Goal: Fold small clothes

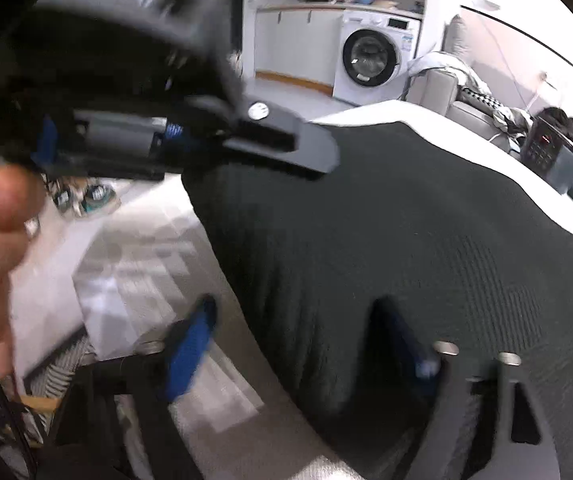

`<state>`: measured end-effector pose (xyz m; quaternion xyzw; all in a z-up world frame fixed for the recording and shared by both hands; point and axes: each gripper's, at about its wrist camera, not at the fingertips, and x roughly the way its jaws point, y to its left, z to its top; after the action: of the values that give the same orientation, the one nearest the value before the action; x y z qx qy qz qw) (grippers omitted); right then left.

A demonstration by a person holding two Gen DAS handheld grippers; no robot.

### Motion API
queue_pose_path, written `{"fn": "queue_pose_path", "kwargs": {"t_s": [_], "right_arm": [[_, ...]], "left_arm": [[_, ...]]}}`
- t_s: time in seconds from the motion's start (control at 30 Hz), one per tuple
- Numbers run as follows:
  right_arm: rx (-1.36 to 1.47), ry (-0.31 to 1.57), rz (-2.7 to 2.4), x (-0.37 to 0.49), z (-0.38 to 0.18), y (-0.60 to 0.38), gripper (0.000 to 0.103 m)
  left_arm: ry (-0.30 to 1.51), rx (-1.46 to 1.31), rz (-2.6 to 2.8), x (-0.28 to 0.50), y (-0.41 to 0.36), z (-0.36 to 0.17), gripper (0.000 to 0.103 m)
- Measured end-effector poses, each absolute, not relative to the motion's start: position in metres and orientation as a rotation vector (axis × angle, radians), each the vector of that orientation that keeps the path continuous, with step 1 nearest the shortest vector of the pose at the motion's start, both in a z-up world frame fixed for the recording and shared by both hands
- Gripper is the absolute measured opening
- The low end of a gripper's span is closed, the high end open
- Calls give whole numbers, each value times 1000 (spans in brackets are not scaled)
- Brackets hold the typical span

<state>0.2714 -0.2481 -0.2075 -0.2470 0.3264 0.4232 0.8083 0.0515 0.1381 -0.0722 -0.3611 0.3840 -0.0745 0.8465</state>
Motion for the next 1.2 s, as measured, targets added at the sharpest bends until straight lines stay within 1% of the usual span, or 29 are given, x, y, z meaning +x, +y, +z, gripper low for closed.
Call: {"fn": "queue_pose_path", "kwargs": {"t_s": [0.03, 0.07, 0.1, 0.13, 0.2, 0.27, 0.37, 0.43, 0.6, 0.87, 0.97, 1.03, 1.13, 1.17, 1.2], "right_arm": [[-512, 699, 885, 276, -207, -251, 36], [-471, 702, 891, 280, -204, -255, 21], [-436, 712, 897, 285, -202, -259, 15], [-361, 717, 889, 291, -197, -268, 13], [-213, 715, 889, 302, -188, -282, 12], [-93, 720, 858, 313, -181, -300, 12], [17, 724, 855, 320, -174, -313, 12], [41, 727, 862, 318, -172, -316, 12], [-8, 711, 881, 300, -173, -313, 12], [-119, 665, 909, 290, -174, -301, 12], [-131, 657, 913, 294, -175, -301, 12], [-127, 661, 914, 295, -175, -303, 12], [-119, 664, 918, 295, -175, -307, 12], [-117, 664, 919, 295, -175, -307, 12], [-114, 663, 921, 296, -175, -309, 12]], "left_arm": [[818, -764, -151, 51, 140, -73, 14], [817, -777, -143, 49, 145, -74, 27], [809, -788, -145, 47, 148, -74, 42], [789, -806, -146, 44, 153, -73, 49], [742, -856, -143, 37, 164, -72, 71], [711, -919, -152, 36, 172, -74, 81], [711, -994, -194, 42, 175, -81, 82], [730, -1018, -218, 50, 173, -86, 82], [770, -1101, -279, 76, 168, -103, 82], [859, -1098, -272, 143, 164, -125, 82], [910, -1101, -295, 169, 158, -131, 77], [924, -1089, -303, 184, 154, -131, 70], [953, -1046, -283, 200, 152, -130, 50], [959, -1021, -265, 205, 152, -128, 35], [958, -1000, -251, 208, 153, -126, 23]]}}
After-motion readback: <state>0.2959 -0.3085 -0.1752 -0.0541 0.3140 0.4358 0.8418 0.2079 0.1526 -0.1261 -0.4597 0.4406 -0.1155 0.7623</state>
